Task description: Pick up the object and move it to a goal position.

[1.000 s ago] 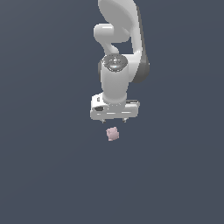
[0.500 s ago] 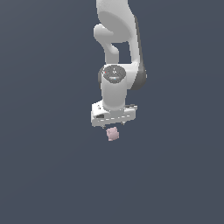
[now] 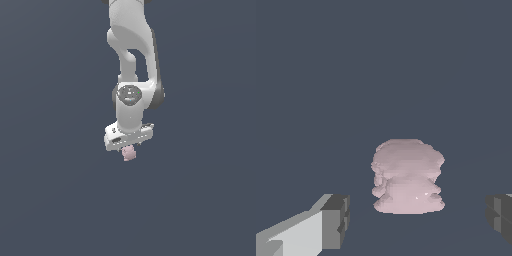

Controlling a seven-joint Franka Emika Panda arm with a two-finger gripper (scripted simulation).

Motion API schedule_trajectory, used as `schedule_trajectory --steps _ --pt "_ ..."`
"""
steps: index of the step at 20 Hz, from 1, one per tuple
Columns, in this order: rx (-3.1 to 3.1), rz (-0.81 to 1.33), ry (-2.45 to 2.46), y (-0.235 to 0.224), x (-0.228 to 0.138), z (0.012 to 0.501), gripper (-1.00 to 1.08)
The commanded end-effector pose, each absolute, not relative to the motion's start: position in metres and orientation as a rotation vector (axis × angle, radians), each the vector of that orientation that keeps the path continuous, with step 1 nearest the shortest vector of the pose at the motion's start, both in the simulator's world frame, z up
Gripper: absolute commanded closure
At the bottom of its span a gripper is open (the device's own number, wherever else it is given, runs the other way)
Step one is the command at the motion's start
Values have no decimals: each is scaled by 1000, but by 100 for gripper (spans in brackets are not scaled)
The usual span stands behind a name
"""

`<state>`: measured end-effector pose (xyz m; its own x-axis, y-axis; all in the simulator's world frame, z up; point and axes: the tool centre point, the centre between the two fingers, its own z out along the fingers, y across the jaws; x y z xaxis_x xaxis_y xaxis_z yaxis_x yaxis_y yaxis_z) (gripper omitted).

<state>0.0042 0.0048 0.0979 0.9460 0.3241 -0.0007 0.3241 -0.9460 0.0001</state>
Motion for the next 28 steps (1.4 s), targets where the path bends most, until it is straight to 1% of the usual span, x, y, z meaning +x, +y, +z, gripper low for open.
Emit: schedule_trajectory --steps 1,6,15,20,21,28 --pt "3096 0 535 5 4 95 -92" --pt "3097 -1 529 5 4 92 -92" --pt "3096 0 535 5 3 52 -92" --pt "3096 0 536 5 4 45 -92" --pt "3096 0 536 5 4 45 108" --pt "3096 0 536 5 4 45 108"
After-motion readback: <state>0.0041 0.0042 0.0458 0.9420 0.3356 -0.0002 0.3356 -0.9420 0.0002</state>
